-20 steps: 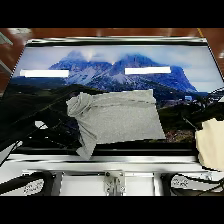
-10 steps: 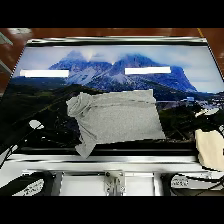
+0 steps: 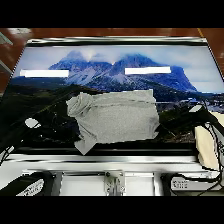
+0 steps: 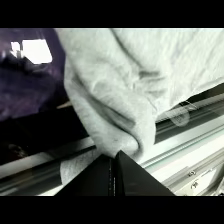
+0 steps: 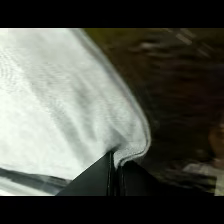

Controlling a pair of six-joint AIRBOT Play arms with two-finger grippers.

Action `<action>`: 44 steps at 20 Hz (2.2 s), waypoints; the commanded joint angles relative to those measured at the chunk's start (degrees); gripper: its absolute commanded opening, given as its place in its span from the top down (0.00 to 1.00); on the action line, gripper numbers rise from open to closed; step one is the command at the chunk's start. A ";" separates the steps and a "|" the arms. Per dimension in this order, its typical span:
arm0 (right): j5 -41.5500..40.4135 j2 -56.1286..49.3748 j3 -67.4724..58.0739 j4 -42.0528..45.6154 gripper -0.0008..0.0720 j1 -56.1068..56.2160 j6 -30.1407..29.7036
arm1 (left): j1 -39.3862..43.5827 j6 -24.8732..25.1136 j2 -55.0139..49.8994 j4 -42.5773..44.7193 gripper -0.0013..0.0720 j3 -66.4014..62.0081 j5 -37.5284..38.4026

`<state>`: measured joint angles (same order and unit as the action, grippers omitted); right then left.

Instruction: Fold the shirts.

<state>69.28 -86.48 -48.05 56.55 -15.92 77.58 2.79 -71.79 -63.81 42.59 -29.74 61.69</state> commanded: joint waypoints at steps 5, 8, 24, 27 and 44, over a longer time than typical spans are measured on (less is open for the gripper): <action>2.64 18.60 -18.84 -6.78 0.92 2.51 -7.04 | -1.53 -9.49 7.85 20.35 0.93 -32.63 10.10; -0.50 28.26 -38.25 -6.91 0.92 2.51 -6.23 | -5.18 -10.43 10.43 20.70 0.93 -62.01 11.74; 22.01 33.40 -68.24 14.62 0.91 2.54 9.31 | -11.87 -14.40 16.52 33.75 0.93 -79.97 7.96; 24.59 25.27 -66.23 14.93 0.91 2.54 9.31 | -11.87 -12.59 12.09 33.77 0.93 -74.95 7.91; -3.02 -18.69 -61.20 17.42 0.91 2.58 18.03 | -4.04 -11.85 -37.97 16.57 0.93 -71.78 7.76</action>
<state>72.23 -102.48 -109.27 74.72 -13.41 93.14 -3.68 -83.68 -94.91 62.98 -101.56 68.82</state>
